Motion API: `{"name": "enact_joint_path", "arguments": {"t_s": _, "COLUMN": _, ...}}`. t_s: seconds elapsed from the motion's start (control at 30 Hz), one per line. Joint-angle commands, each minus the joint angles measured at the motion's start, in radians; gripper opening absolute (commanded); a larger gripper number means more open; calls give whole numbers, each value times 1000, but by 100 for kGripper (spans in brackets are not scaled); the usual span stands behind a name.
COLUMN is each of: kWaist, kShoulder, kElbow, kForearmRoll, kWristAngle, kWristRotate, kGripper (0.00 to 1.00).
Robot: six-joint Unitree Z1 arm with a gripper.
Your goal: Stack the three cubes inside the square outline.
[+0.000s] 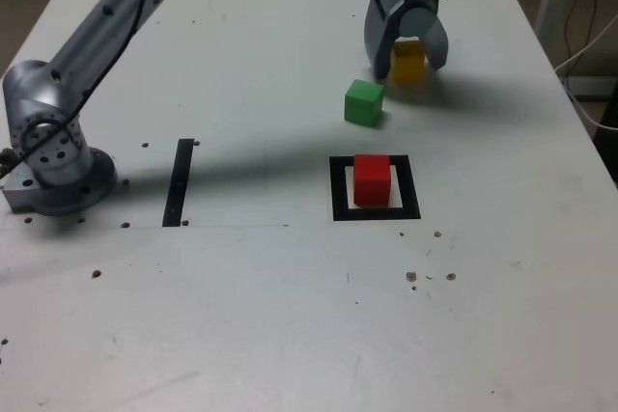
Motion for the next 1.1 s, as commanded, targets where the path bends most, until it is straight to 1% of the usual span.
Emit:
{"name": "enact_joint_path", "arguments": {"t_s": 0.0, "kWaist": -3, "kShoulder": 0, "kElbow": -4, "kForearmRoll": 3, "kWristAngle": -1, "kWristRotate": 2, "kGripper": 28}}
{"name": "enact_joint_path", "arguments": {"t_s": 0.37, "kWaist": -7, "kShoulder": -2, "kElbow": -4, "kForearmRoll": 10, "kWristAngle": -3, "kWristRotate": 2, "kGripper": 27}}
{"name": "enact_joint_path", "arguments": {"t_s": 0.53, "kWaist": -9, "kShoulder": -19, "kElbow": -1, "kForearmRoll": 16, "kWristAngle": -3, "kWristRotate": 11, "kGripper": 27}}
{"name": "enact_joint_path", "arguments": {"t_s": 0.83, "kWaist": -31, "kShoulder": -107, "kElbow": 38, "kForearmRoll": 40, "kWristAngle": -6, "kWristRotate": 47, "kGripper": 27}}
{"name": "enact_joint_path", "arguments": {"t_s": 1.07, "kWaist": -76, "kShoulder": -186, "kElbow": 110, "kForearmRoll": 35, "kWristAngle": -7, "kWristRotate": 43, "kGripper": 27}}
